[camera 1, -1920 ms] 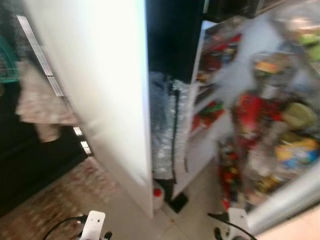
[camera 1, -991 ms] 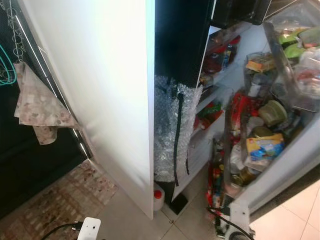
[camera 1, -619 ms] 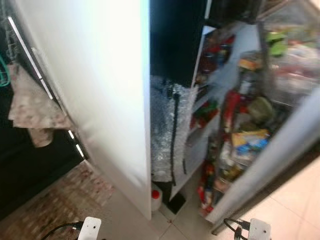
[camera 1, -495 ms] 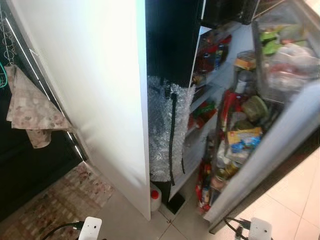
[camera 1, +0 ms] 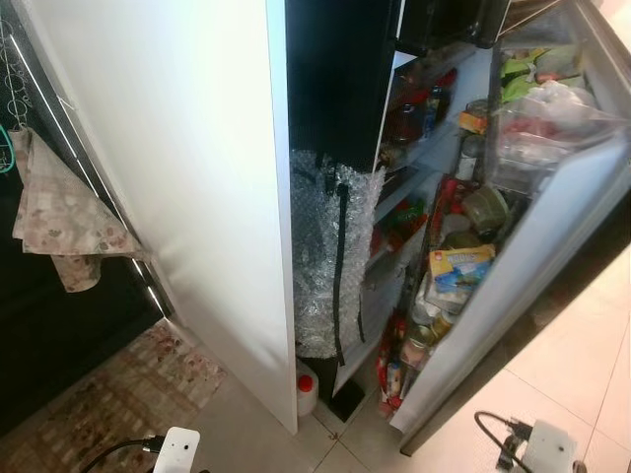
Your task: Restocking fridge
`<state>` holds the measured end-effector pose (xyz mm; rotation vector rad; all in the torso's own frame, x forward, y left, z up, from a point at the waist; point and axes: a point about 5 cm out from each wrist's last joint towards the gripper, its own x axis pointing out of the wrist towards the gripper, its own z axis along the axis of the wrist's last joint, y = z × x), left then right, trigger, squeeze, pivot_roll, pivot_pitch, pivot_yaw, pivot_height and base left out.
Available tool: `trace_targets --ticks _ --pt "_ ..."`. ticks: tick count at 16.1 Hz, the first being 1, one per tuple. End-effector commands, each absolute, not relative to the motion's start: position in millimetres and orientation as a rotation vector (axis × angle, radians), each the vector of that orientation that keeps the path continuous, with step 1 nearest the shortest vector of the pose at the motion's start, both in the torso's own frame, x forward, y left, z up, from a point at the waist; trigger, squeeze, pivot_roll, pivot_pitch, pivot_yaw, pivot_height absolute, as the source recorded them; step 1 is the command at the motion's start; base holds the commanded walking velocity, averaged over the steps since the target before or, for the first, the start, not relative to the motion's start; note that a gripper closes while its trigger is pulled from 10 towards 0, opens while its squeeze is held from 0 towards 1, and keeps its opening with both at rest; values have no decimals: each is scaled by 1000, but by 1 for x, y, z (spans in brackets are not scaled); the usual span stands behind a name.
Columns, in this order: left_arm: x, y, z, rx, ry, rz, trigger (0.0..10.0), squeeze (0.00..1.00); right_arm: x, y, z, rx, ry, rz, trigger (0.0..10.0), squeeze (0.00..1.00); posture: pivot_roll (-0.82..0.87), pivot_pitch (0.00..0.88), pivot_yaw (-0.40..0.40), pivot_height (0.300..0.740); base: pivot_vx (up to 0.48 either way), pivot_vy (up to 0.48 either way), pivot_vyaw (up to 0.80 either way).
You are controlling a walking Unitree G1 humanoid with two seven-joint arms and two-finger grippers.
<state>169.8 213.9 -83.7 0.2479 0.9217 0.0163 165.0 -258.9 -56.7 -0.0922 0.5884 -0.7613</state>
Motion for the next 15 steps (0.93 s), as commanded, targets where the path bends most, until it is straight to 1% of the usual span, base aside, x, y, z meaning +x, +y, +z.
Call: trace_targets --ticks 1,3,5,10,15 --pt "168 216 -84 262 930 20 10000 0 174 -264 -49 -96 532 -762 10000 0 20 0 -10 740 0 0 0" --pt "168 216 -84 261 929 20 10000 0 183 -260 -44 -84 500 -735 10000 0 18 0 -9 740 0 0 0" --pt "169 213 -84 259 926 19 10000 0 198 -250 -38 -129 453 -615 10000 0 25 0 -12 740 0 0 0" --pt "171 211 -84 257 921 16 10000 0 215 -229 -34 -121 415 -424 10000 0 25 0 -10 740 0 0 0" --pt "171 213 -84 252 923 15 10000 0 225 -235 -26 -111 390 -468 10000 0 25 0 -11 740 0 0 0"
